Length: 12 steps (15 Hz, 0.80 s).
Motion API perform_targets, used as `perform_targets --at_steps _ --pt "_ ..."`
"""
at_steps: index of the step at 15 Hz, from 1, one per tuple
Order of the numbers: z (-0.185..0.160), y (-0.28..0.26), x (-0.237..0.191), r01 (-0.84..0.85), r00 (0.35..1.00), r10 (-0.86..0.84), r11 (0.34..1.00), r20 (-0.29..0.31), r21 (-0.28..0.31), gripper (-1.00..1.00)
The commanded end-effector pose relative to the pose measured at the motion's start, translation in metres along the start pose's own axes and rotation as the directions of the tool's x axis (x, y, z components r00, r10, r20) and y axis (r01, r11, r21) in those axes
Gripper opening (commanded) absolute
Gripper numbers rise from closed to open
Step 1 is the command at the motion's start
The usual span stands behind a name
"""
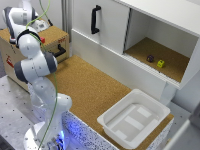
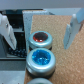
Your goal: Turn on the red light
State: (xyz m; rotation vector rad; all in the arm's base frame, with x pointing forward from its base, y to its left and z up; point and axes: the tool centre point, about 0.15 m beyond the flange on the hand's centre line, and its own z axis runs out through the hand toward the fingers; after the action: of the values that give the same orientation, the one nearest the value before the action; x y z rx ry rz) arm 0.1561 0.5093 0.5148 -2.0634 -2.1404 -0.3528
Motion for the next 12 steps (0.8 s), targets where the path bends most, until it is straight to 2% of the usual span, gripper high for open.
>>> perform_targets --at_steps 1,6,12 --pt "0.016 0.012 0.059 0.015 0.984 -0.032 0.995 0.173 0.098 -1.0" --pt "0.028 0.004 0.07 0.075 0.982 -0.104 0.981 0.16 0.178 -1.0" --pt "0.03 -0.002 0.078 0.15 0.976 -0.177 0.969 0.128 0.194 -1.0"
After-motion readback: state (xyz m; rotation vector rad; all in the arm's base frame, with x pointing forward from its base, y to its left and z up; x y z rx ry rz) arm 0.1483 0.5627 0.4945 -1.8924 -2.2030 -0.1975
